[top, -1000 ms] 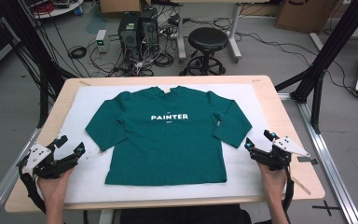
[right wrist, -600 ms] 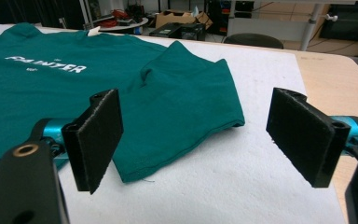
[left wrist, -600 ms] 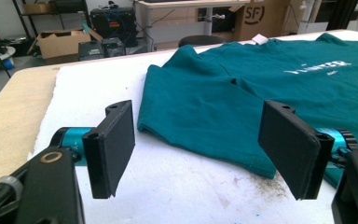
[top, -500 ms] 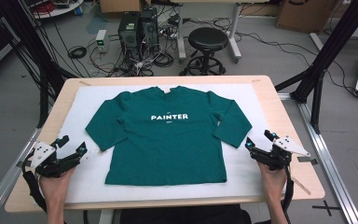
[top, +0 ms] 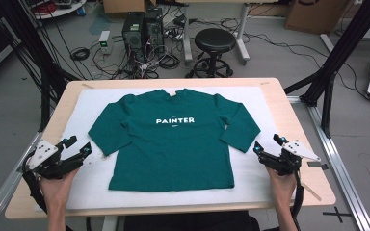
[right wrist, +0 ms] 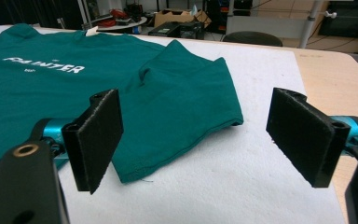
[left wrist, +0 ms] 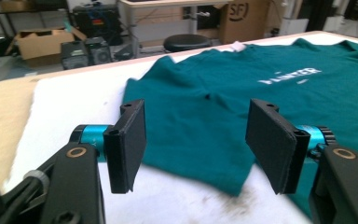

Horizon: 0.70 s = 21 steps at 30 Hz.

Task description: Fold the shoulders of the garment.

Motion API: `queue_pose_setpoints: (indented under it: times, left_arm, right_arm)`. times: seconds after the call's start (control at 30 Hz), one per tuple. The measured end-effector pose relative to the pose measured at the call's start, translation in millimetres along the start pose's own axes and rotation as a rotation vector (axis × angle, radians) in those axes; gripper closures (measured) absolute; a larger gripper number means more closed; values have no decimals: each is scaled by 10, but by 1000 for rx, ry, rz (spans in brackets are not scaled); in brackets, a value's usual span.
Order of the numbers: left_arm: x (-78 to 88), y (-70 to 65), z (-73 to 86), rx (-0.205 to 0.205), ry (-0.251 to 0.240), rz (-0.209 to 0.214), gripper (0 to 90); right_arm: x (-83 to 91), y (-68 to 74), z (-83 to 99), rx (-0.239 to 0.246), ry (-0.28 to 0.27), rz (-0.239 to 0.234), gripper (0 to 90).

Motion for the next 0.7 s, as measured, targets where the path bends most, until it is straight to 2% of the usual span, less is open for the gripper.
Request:
queue_pose_setpoints:
  times: [0.1,0.17,0.2,0.33,0.37,0.4,0.43,0.47,0.5,0.6,0.63,0.7]
  left_arm:
    - [-34,-93,-110,-38,21,28,387]
    - [-51,-120,-142,-46,27,39,398]
    - [-91,-158,-197,-60,47,54,411]
    - [-171,-199,-265,-68,76,73,443]
    - [-232,-225,-294,-60,105,89,466]
    - [-232,-225,-294,-60,105,89,473]
    - [-298,-260,-295,-55,143,105,475]
    - [-298,-260,-295,-55,143,105,484]
    - [-355,-308,-264,-75,180,118,502]
    - [-396,-354,-218,-87,207,128,523]
    - [-439,-399,-159,-107,245,127,526]
    - [-458,-432,-119,-107,259,136,533]
  right_arm:
    - [0,0,2,1,2,3,189]
    - [-1,-2,1,6,3,4,189]
    - [-2,4,3,2,4,3,189]
    - [-3,5,4,6,7,5,189]
    - [-5,5,3,10,7,7,189]
    - [-5,5,4,10,8,8,189]
    - [-5,6,4,11,9,9,189]
    - [-5,6,4,11,9,9,189]
    - [-5,6,2,16,7,9,189]
    - [-4,10,4,15,9,9,189]
    - [-6,7,4,18,10,11,189]
    - [-9,11,7,15,13,9,189]
Point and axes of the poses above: each handheld gripper's, and its own axes: x roughly backward along the jaws, z roughly out of its underside, y roughly to its left, the point moved 9 cm from there along -x, roughly forward along the jaws, and after that the axes turned 14 degrees about -z, right-handed, at the moved point
